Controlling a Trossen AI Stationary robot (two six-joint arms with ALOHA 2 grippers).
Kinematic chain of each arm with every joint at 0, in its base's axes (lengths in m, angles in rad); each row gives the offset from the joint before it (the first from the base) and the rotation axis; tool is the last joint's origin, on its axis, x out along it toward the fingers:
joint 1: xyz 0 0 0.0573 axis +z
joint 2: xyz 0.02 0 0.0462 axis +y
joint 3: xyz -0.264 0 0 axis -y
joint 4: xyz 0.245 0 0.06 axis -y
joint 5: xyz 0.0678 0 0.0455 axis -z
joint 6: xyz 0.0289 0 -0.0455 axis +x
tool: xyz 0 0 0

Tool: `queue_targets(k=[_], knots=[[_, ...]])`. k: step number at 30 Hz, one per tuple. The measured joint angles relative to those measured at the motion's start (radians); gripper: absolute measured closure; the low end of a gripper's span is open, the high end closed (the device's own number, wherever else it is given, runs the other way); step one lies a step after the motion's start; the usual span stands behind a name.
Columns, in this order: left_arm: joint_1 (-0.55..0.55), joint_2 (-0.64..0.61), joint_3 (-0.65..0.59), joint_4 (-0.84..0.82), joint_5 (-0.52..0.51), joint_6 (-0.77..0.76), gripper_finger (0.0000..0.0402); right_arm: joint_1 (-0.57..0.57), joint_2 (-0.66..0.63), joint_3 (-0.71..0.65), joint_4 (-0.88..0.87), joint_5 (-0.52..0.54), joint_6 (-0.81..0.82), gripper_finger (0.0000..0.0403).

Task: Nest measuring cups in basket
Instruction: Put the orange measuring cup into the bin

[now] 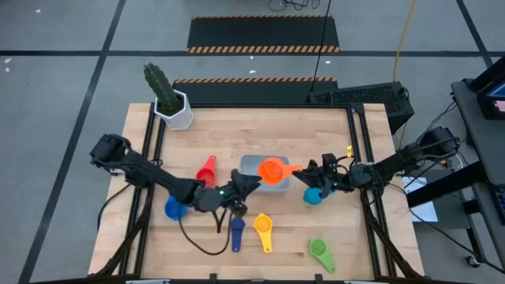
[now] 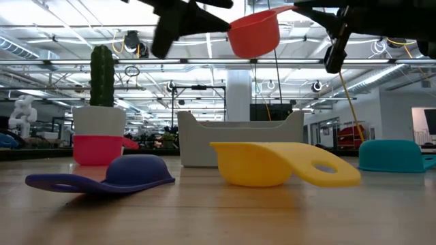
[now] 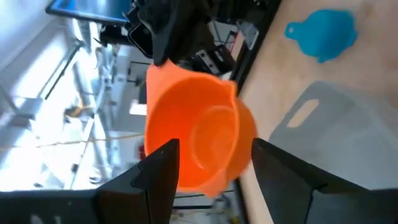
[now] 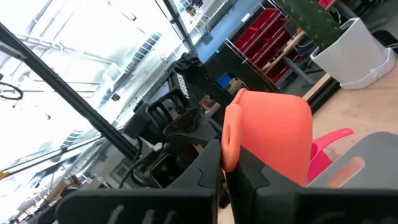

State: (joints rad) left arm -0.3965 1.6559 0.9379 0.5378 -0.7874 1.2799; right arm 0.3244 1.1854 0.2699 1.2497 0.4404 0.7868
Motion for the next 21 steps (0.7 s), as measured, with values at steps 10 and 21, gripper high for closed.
queue_targets(k=[10,21], knots=[[0.079,0.024,0.0,-0.012,0.128,0.044,0.0204,0.0,0.0,0.0,-0.004,0.0,0.017,0.0399],[0.099,0.025,0.0,-0.057,0.176,0.036,0.0349,0.0,0.0,0.0,-0.012,0.0,0.04,0.0399]])
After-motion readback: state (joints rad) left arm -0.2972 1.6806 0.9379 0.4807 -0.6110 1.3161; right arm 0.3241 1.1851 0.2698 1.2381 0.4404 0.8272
